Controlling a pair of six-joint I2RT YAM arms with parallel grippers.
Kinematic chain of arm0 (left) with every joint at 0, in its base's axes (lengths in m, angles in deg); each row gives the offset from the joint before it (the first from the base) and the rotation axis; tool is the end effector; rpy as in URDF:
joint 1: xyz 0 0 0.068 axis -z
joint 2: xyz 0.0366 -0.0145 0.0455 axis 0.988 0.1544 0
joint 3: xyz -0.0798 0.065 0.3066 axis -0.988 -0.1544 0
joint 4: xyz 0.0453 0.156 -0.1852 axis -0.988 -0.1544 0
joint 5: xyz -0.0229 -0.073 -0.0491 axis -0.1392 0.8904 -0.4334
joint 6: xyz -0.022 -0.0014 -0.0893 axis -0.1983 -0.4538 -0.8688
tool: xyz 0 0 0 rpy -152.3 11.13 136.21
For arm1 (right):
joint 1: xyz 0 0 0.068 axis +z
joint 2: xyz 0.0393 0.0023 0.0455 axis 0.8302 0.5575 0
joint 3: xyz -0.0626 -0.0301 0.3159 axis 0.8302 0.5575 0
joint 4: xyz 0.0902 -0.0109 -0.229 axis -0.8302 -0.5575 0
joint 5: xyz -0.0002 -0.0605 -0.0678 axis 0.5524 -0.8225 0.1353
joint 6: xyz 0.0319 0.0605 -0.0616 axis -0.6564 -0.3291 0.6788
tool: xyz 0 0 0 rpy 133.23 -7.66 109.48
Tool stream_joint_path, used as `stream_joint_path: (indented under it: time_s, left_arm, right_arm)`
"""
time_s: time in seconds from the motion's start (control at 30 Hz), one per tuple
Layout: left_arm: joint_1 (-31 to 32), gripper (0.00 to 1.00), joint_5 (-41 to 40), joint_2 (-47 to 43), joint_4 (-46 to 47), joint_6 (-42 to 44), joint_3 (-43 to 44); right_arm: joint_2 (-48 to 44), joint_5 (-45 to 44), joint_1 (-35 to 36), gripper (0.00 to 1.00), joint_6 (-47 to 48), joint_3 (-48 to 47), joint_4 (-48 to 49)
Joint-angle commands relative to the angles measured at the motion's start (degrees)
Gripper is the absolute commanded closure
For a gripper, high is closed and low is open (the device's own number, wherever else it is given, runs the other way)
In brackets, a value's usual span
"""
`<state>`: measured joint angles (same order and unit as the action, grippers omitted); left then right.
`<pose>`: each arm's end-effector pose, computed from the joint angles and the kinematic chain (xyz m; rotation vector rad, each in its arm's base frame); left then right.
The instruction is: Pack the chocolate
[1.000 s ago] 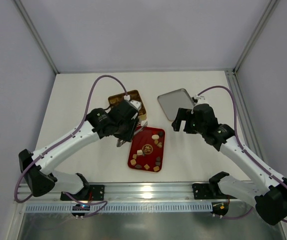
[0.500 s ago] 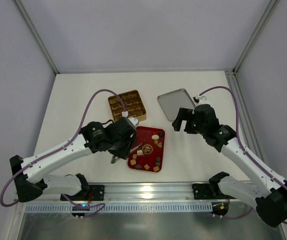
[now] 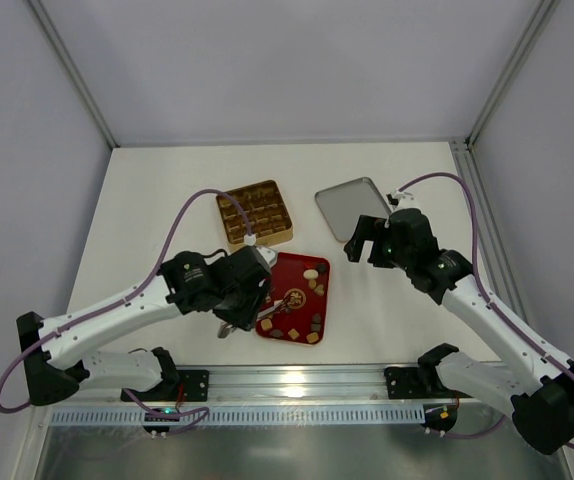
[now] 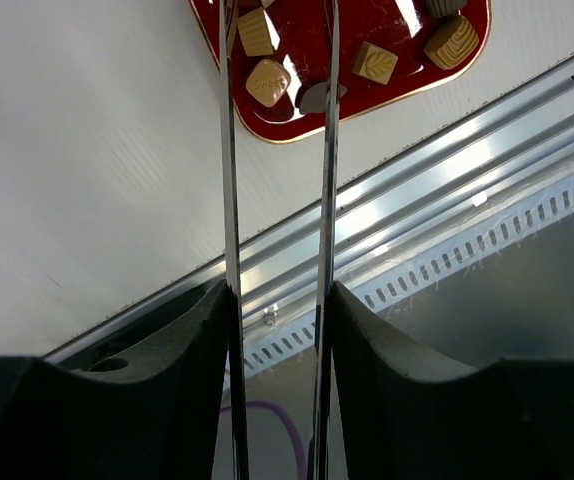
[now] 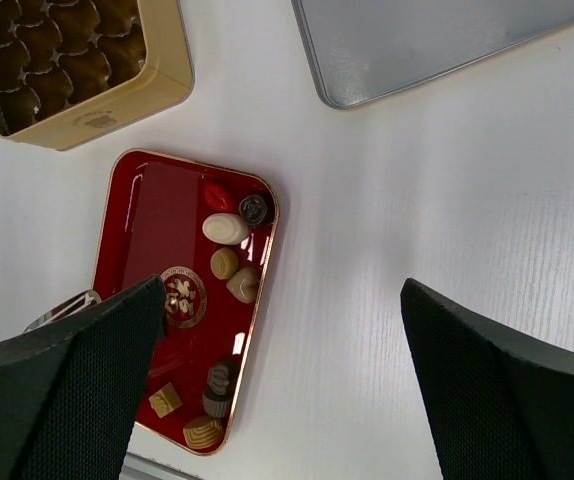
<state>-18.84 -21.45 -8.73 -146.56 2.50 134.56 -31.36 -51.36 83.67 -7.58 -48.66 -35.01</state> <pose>0.0943 -0.1606 0.3212 0.6148 2.7204 -0.3203 0.1870 0.0901 0.3023 0.0668 2.2544 0.4473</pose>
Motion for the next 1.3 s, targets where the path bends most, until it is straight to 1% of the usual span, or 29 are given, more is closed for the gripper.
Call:
stream_joint_path:
  time_s: [0.0, 0.7, 1.27]
  left_arm:
    - [0.5, 0.57, 0.7, 0.1, 0.8, -0.2, -0.2]
    - [0.6, 0.57, -2.0, 3.9, 2.8, 1.1, -1.6]
    - [0.6, 0.63, -3.0, 6.2, 5.1, 2.7, -1.2]
  right_arm:
    - [-0.9, -1.0, 0.1, 0.0, -0.4, 0.4, 1.0]
    - [0.2, -0.9, 0.1, 0.0, -0.3, 0.6, 1.9]
    - [0.3, -1.3, 0.1, 0.0, -0.3, 1.2, 2.2]
